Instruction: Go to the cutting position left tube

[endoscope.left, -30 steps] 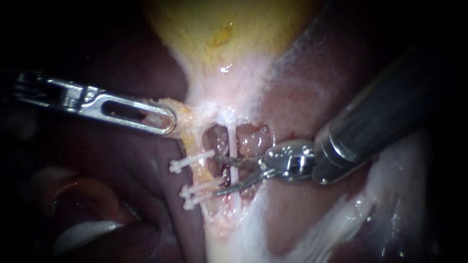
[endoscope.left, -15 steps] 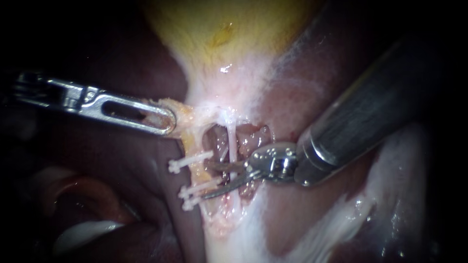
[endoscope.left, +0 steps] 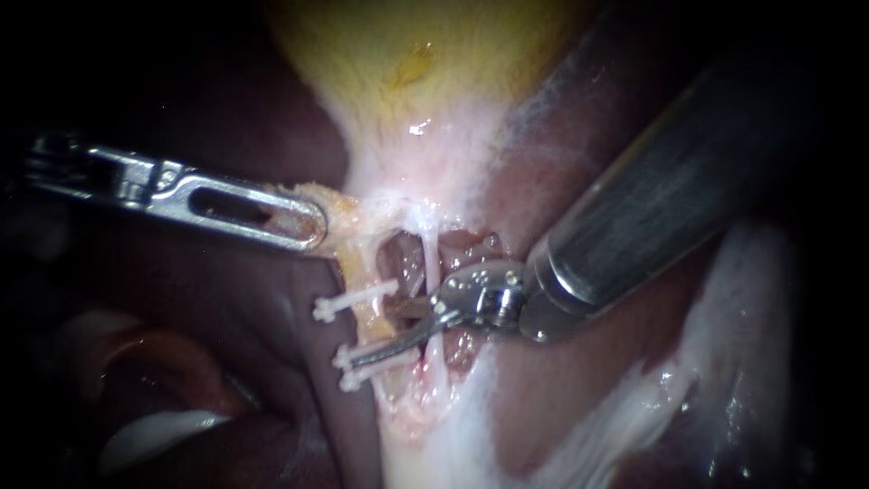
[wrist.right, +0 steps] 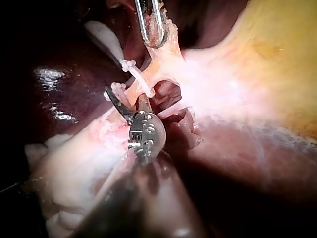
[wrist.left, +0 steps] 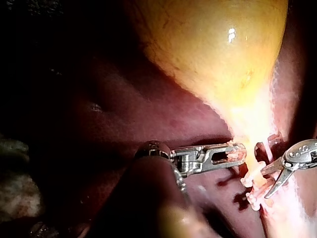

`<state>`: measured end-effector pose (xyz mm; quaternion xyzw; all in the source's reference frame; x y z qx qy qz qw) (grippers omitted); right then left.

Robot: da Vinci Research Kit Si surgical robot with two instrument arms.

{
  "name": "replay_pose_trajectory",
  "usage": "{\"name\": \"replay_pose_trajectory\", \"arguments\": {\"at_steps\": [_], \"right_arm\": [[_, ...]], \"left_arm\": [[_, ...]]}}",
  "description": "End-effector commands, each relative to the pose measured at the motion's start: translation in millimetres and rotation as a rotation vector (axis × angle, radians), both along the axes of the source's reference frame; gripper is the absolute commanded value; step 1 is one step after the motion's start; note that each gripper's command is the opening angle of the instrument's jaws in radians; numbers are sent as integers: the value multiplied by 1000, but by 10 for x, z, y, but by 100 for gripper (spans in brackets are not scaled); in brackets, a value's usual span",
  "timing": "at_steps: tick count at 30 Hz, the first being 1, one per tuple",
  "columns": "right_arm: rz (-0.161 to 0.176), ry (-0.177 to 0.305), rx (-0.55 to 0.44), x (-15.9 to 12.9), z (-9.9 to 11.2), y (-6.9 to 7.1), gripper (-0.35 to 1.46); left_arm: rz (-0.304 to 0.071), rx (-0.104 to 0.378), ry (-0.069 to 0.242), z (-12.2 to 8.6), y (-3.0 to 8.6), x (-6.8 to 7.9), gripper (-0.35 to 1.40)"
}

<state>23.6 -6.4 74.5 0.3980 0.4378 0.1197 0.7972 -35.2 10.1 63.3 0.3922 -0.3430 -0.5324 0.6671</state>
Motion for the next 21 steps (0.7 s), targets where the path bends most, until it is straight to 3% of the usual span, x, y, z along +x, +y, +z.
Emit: {"name": "replay_pose_trajectory", "arguments": {"at_steps": [1,9,17,21], "right_arm": [[3,5,14,2,0,0,116],[7,46,85,23,5,-1,115],[-2,71,113,47,18,-18,115],[25,97,139,54,20,-19,115]], "left_arm": [[0,0,0,0,0,0,-35],[0,0,0,0,0,0,-35],[0,0,0,0,0,0,-35],[0,0,0,0,0,0,-35]]}}
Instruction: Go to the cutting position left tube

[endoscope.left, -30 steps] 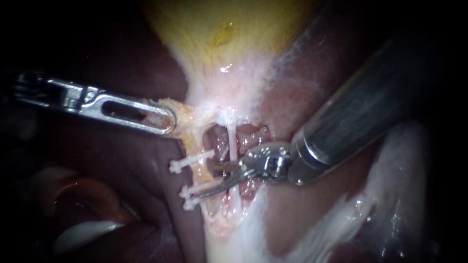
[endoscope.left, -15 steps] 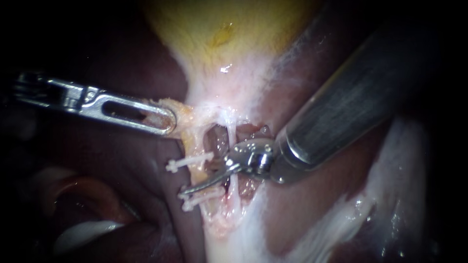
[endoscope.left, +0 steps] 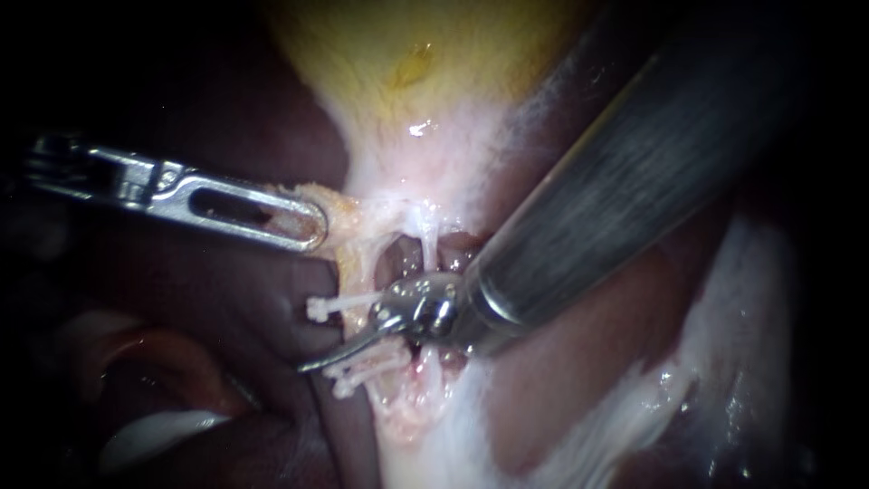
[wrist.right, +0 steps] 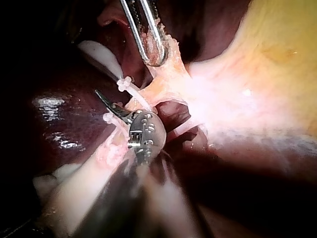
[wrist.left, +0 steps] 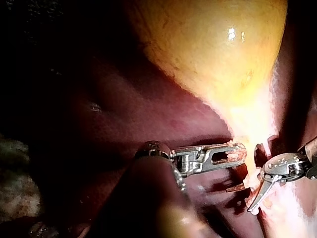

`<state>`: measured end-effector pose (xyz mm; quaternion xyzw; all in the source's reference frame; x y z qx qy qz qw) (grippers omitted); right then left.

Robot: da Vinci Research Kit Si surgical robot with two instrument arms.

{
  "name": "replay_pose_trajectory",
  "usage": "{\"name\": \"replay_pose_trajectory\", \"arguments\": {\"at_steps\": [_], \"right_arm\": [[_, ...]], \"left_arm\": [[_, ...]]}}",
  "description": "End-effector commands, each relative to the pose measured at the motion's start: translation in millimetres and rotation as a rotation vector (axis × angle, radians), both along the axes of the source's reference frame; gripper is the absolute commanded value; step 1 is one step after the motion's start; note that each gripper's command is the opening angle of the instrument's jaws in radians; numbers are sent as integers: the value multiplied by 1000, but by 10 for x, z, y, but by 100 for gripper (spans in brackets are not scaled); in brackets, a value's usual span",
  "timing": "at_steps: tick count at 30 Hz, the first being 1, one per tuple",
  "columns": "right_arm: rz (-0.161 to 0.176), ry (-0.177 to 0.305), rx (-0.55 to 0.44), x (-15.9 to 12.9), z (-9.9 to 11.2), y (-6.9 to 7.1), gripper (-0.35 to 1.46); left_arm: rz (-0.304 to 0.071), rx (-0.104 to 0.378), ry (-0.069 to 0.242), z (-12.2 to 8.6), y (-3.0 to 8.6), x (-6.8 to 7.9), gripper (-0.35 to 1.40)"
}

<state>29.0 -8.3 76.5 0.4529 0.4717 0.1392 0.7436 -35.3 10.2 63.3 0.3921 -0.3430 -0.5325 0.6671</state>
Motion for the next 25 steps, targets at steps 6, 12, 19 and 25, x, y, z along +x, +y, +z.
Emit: {"name": "replay_pose_trajectory", "arguments": {"at_steps": [6,12,19,25], "right_arm": [[50,29,17,6,0,5,118],[57,29,16,6,1,5,118],[58,26,21,5,1,5,118],[57,27,21,3,1,5,118]], "left_arm": [[0,0,0,0,0,0,-35],[0,0,0,0,0,0,-35],[0,0,0,0,0,0,-35],[0,0,0,0,0,0,-35]]}}
